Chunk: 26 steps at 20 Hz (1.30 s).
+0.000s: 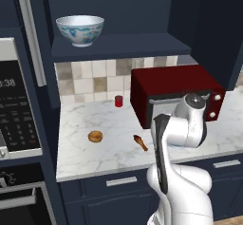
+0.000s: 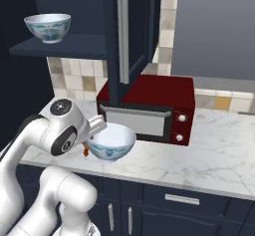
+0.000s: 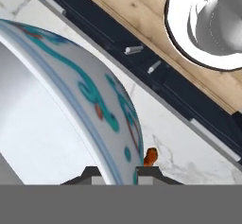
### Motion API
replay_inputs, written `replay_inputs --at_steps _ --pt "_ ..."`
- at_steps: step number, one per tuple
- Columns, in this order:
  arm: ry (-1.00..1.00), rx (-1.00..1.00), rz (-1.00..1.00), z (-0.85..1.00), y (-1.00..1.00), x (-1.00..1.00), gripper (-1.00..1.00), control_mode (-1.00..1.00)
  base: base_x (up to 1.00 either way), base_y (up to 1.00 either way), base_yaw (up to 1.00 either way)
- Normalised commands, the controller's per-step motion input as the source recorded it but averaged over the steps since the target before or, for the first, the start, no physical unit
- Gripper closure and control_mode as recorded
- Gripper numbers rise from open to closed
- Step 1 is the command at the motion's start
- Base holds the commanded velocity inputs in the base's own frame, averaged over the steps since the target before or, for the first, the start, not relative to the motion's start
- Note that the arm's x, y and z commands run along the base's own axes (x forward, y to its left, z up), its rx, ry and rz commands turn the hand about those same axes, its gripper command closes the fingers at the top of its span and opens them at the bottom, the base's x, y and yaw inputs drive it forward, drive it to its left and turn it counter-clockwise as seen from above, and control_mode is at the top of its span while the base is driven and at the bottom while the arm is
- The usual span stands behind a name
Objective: Pick both bowls and place them on the counter. Then place the chicken drumstick in one bowl and place the bread in the other bowl.
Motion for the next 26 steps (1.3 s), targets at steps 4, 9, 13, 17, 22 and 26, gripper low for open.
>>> replay_inputs --at_steps 4,9,13,17,22,26 --pt "-0.13 0.03 -0.24 -0.45 0.03 0.07 1.00 -1.00 0.00 0.00 0.00" --pt "-0.07 0.03 -0.25 -0.50 0.11 0.10 1.00 -1.00 0.00 0.00 0.00" --pt "-0.11 0.02 -0.22 -0.54 0.05 0.18 1.00 -1.00 0.00 0.00 0.00" --pt "-0.17 0.00 -0.24 -0.45 0.04 0.15 1.00 -1.00 0.00 0.00 0.00" --pt "-0.03 0.00 -0.27 -0.57 0.08 0.08 1.00 -1.00 0.00 0.00 0.00" --pt "-0.01 0.02 -0.26 -0.66 0.05 0.15 1.00 -1.00 0.00 0.00 0.00"
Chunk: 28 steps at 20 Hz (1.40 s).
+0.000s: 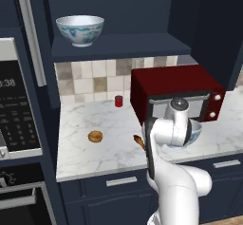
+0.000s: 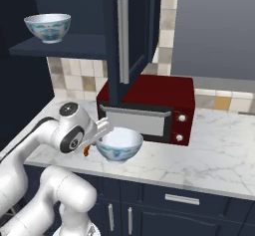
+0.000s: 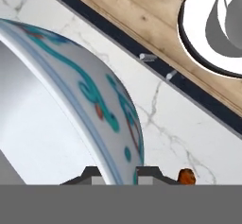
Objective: Pick both bowls and place them on the counter. Then place the chicken drumstick in one bowl and place the bread in the other bowl.
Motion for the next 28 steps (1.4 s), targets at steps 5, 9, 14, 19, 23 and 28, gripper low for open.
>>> replay_inputs --at_steps 5,9,14,19,23,28 --pt "0.00 0.05 -0.24 -0.71 0.00 0.15 1.00 -1.00 0.00 0.00 0.00" --pt "-0.01 0.08 -0.24 -0.71 0.00 0.12 1.00 -1.00 0.00 0.00 0.00" --pt "-0.05 0.06 -0.26 -0.64 0.04 -0.07 1.00 -1.00 0.00 0.00 0.00" --pt "-0.04 0.01 -0.27 -0.54 0.12 -0.14 -1.00 -1.00 0.00 0.00 0.00" --pt "-0.03 0.00 -0.25 -0.25 0.13 -0.14 -1.00 -1.00 0.00 0.00 0.00" --pt "0.00 0.02 -0.24 -0.24 0.21 -0.19 -1.00 -1.00 0.00 0.00 0.00"
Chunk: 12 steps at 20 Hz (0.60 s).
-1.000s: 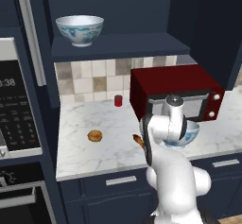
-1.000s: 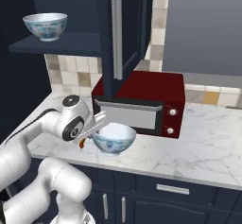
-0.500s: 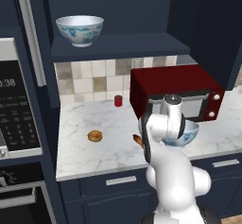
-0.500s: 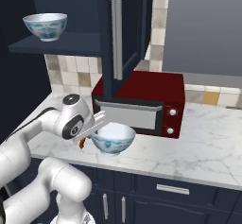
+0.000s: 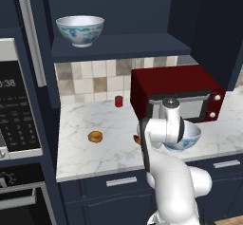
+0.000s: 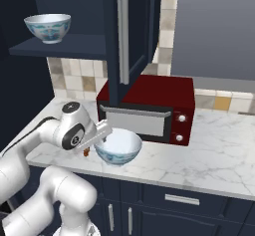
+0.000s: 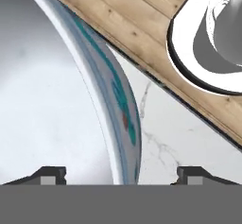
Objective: Pick both bowls and place them on the counter. Then place the chicken drumstick in one bowl and place the bread in the other bowl.
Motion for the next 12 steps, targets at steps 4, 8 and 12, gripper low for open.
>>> replay_inputs --at_steps 4,8,12 --pt "-0.01 0.04 -0.22 -0.11 0.44 -0.03 -1.00 -1.00 0.00 0.00 0.00" --pt "-0.06 0.06 -0.14 0.03 0.40 -0.04 -1.00 -1.00 0.00 0.00 0.00" --pt "-0.12 0.01 -0.05 0.30 0.38 -0.08 -1.00 -1.00 0.00 0.00 0.00"
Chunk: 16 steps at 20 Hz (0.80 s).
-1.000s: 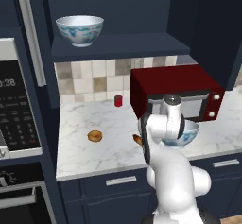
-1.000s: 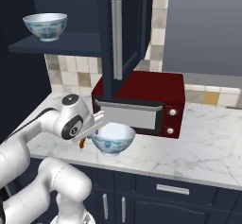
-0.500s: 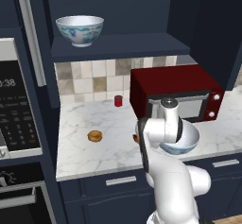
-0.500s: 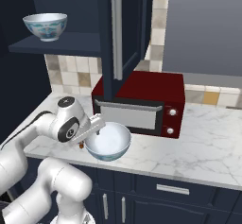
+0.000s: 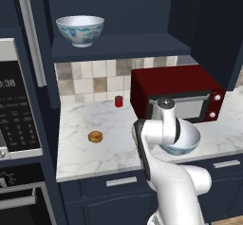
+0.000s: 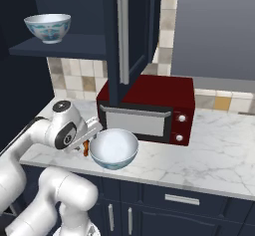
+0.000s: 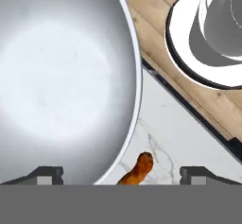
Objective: Pick both bowls and place them on the counter. Then place the chicken drumstick in one bowl and place the bread in the other bowl.
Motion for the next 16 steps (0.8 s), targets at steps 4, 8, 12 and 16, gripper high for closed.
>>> replay_inputs --at_steps 4,8,12,16 --pt "-0.24 0.00 0.00 0.33 0.33 -0.26 -1.00 -1.00 0.00 0.00 0.00" --pt "-0.25 0.00 0.00 0.44 0.21 -0.26 -1.00 -1.00 0.00 0.00 0.00" --pt "-0.15 0.00 0.00 0.51 0.12 -0.27 -1.00 -1.00 0.00 0.00 0.00" --pt "-0.06 0.02 0.01 0.53 0.01 -0.26 -1.00 -1.00 0.00 0.00 0.00"
